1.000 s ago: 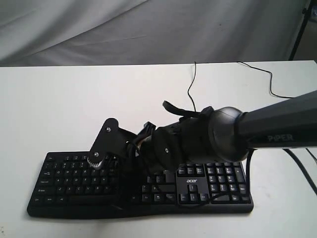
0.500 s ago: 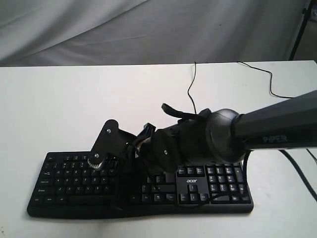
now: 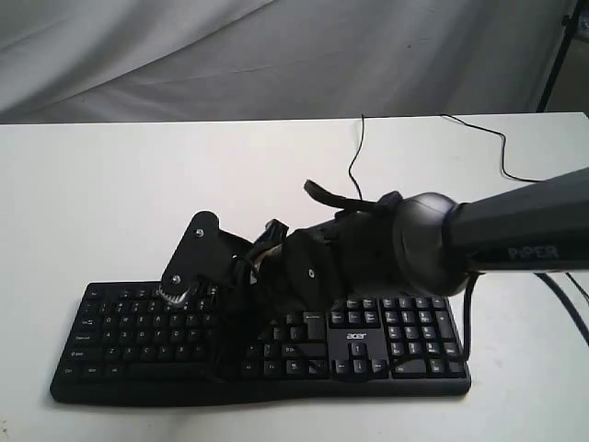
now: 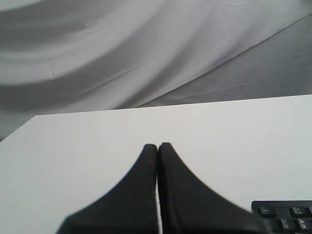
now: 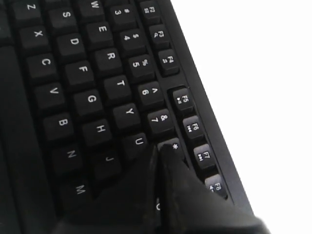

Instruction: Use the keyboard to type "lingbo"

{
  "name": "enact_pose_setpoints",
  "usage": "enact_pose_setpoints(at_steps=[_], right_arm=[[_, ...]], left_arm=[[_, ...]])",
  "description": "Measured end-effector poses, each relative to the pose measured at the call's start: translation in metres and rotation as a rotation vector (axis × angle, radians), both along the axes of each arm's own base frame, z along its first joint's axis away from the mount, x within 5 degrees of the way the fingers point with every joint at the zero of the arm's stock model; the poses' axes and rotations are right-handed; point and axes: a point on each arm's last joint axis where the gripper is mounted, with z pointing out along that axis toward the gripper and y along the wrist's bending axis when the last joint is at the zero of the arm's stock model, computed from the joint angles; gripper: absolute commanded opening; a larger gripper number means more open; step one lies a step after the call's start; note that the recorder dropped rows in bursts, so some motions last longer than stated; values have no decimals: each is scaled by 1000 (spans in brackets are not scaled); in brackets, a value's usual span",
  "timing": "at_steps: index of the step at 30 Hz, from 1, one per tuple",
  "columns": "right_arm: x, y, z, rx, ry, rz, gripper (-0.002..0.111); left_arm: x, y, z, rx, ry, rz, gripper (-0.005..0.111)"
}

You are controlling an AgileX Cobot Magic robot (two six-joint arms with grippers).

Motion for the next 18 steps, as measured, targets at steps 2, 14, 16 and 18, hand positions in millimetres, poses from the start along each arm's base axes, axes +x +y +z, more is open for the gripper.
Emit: enact_pose_setpoints(at_steps=[2,14,16,18], right_arm=[[-2,0,8,4,4,8,0],[-26,26,14,1,25,103,0],[-26,26,13,-1,27,102,0],[-25,26,9,-3,25,100,0]], left_arm=[[0,0,0,0,0,0,1],[0,0,0,0,0,0,1],[0,0,0,0,0,0,1],[0,0,0,0,0,0,1]])
